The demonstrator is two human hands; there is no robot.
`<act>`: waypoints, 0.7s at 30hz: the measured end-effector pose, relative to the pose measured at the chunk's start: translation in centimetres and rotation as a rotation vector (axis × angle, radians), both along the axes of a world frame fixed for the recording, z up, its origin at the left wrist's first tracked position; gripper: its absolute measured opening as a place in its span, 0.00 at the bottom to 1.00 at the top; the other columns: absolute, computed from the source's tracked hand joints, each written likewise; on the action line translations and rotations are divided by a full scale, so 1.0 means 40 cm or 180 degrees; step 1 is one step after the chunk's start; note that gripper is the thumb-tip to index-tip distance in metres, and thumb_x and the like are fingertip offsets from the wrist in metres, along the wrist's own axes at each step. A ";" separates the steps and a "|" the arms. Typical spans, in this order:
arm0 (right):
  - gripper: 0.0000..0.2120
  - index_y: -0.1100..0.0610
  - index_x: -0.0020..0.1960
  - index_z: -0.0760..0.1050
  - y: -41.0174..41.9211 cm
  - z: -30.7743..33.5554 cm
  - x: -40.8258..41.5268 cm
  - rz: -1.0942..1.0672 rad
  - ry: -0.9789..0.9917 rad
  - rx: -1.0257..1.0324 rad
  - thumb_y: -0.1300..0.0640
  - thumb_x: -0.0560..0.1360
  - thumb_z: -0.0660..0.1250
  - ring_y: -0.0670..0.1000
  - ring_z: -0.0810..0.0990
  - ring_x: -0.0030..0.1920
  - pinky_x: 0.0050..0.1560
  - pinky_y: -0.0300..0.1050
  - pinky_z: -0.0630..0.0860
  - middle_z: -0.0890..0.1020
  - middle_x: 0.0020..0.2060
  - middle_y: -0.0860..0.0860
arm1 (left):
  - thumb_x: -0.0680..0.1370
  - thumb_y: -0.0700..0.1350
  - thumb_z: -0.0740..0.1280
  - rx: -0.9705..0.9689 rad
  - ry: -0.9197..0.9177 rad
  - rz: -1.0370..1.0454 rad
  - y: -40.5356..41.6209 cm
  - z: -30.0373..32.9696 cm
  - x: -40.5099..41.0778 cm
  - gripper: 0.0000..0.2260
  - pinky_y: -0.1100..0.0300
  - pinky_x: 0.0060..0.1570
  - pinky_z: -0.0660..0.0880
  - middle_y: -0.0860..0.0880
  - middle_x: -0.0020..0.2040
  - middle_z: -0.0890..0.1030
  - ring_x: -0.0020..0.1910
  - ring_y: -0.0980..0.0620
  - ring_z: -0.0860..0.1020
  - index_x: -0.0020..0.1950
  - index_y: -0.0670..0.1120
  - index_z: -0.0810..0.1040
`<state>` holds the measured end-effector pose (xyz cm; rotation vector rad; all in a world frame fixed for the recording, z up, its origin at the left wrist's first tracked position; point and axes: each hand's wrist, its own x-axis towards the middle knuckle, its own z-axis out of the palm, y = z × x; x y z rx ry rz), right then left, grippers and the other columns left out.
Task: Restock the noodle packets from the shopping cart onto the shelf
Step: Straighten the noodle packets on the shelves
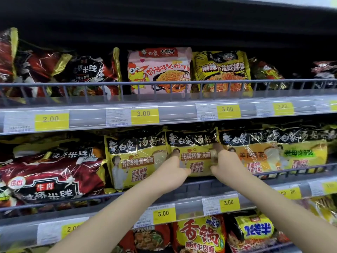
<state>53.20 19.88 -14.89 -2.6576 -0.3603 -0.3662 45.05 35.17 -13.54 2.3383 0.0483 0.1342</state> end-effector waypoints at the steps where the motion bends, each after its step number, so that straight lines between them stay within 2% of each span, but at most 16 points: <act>1: 0.19 0.55 0.63 0.64 -0.009 0.006 -0.002 -0.0009 0.0004 -0.0010 0.61 0.73 0.62 0.58 0.77 0.43 0.39 0.44 0.73 0.77 0.48 0.61 | 0.80 0.47 0.60 0.0076 -0.0025 -0.0029 0.000 0.001 -0.006 0.29 0.72 0.31 0.67 0.52 0.63 0.73 0.37 0.63 0.70 0.77 0.46 0.51; 3: 0.06 0.58 0.50 0.70 -0.022 0.015 -0.002 0.0013 0.0074 -0.0107 0.61 0.73 0.62 0.56 0.78 0.36 0.35 0.44 0.74 0.77 0.44 0.59 | 0.80 0.46 0.59 0.0351 -0.0146 -0.0090 -0.001 0.008 -0.011 0.23 0.68 0.36 0.70 0.53 0.57 0.74 0.37 0.62 0.71 0.75 0.46 0.59; 5: 0.05 0.60 0.44 0.75 -0.024 0.021 0.000 0.0111 0.0253 -0.0191 0.62 0.72 0.61 0.57 0.79 0.38 0.40 0.46 0.78 0.79 0.44 0.59 | 0.81 0.44 0.57 0.0553 -0.0138 -0.0226 -0.007 0.021 -0.009 0.16 0.62 0.47 0.73 0.49 0.63 0.75 0.45 0.55 0.75 0.68 0.44 0.71; 7: 0.04 0.60 0.41 0.73 -0.021 0.021 0.001 0.0210 0.0439 -0.0216 0.63 0.73 0.60 0.55 0.77 0.37 0.38 0.43 0.75 0.78 0.39 0.57 | 0.80 0.43 0.57 0.0534 0.0093 -0.0352 -0.010 0.023 0.004 0.13 0.59 0.54 0.73 0.45 0.57 0.77 0.48 0.50 0.76 0.60 0.44 0.78; 9: 0.05 0.59 0.40 0.70 -0.016 0.021 0.000 0.0233 0.0516 -0.0220 0.63 0.74 0.60 0.52 0.74 0.33 0.34 0.41 0.70 0.74 0.34 0.53 | 0.80 0.44 0.58 0.0523 0.0338 -0.0381 -0.009 0.019 0.021 0.11 0.56 0.58 0.73 0.44 0.54 0.78 0.49 0.48 0.76 0.55 0.44 0.79; 13: 0.11 0.58 0.32 0.66 -0.015 0.029 -0.002 0.0305 0.0579 -0.0270 0.64 0.73 0.60 0.53 0.71 0.33 0.39 0.42 0.68 0.71 0.31 0.53 | 0.80 0.48 0.59 0.0545 0.0533 -0.0244 -0.008 0.006 0.053 0.11 0.50 0.62 0.72 0.45 0.54 0.80 0.55 0.46 0.78 0.52 0.44 0.77; 15: 0.12 0.58 0.31 0.66 -0.020 0.035 -0.006 0.0379 0.0655 -0.0213 0.64 0.73 0.60 0.51 0.69 0.32 0.33 0.41 0.66 0.70 0.30 0.53 | 0.80 0.49 0.59 0.0458 0.0546 -0.0230 -0.011 0.002 0.057 0.10 0.50 0.62 0.72 0.46 0.52 0.79 0.54 0.48 0.78 0.52 0.45 0.76; 17: 0.08 0.61 0.37 0.75 -0.035 0.044 -0.021 0.0475 0.0676 -0.0074 0.64 0.73 0.60 0.53 0.73 0.34 0.32 0.40 0.68 0.76 0.35 0.55 | 0.80 0.47 0.60 0.0257 0.0524 -0.0215 -0.014 0.002 0.057 0.12 0.55 0.58 0.75 0.45 0.54 0.80 0.50 0.51 0.78 0.56 0.42 0.77; 18: 0.08 0.62 0.47 0.80 -0.046 0.047 -0.030 0.0536 0.0626 0.0007 0.63 0.74 0.61 0.54 0.77 0.40 0.36 0.39 0.71 0.80 0.42 0.56 | 0.80 0.45 0.60 0.0129 0.0533 -0.0200 -0.018 0.008 0.052 0.13 0.59 0.54 0.76 0.44 0.56 0.80 0.49 0.52 0.78 0.59 0.40 0.76; 20: 0.15 0.61 0.62 0.77 -0.075 0.053 -0.054 0.0499 0.0390 0.0158 0.60 0.76 0.63 0.56 0.79 0.53 0.46 0.40 0.74 0.80 0.56 0.56 | 0.80 0.44 0.59 -0.0054 0.0554 -0.0200 -0.029 0.024 0.039 0.12 0.61 0.49 0.75 0.44 0.56 0.80 0.47 0.52 0.78 0.60 0.40 0.76; 21: 0.17 0.60 0.65 0.75 -0.093 0.057 -0.067 0.0431 0.0271 0.0230 0.60 0.77 0.63 0.56 0.79 0.55 0.48 0.42 0.74 0.79 0.58 0.56 | 0.80 0.44 0.59 -0.0155 0.0554 -0.0224 -0.037 0.032 0.034 0.11 0.61 0.49 0.74 0.44 0.53 0.79 0.47 0.51 0.77 0.59 0.42 0.76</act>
